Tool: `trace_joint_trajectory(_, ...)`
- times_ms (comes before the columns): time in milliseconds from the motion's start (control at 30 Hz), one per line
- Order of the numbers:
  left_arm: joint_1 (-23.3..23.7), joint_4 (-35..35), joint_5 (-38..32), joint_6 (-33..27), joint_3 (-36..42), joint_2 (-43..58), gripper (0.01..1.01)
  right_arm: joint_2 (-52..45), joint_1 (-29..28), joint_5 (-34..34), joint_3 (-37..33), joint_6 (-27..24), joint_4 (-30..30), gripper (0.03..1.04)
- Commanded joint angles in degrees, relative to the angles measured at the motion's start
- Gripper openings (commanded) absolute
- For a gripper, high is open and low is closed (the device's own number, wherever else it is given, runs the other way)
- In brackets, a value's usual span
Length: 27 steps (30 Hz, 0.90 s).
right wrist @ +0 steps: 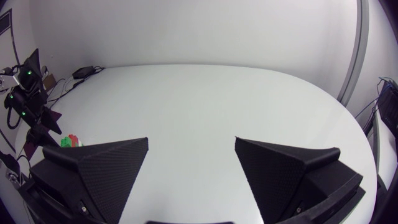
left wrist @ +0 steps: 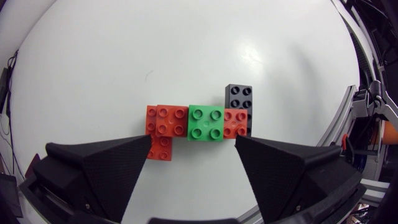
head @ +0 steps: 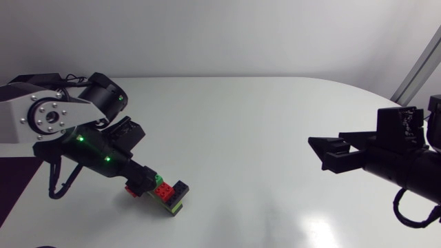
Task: Separate the duplo bricks
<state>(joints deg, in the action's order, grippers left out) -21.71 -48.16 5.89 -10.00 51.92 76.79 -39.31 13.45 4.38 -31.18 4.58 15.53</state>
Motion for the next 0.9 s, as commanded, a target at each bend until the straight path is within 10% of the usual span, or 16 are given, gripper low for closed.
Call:
trace_joint_trajectory(0,-1.22,0.61,-0.70,0.60,0.11,1.43,0.907,-1.30,1.05,-0.52,-1.08,2.36,0.47,1.00)
trace_joint_trajectory(867,-5.09,5.89,-4.40,2.18,-1.21,5.38,0.393,-2.00,6.32,-5.44,0.59,5.09,-1.38,1.00)
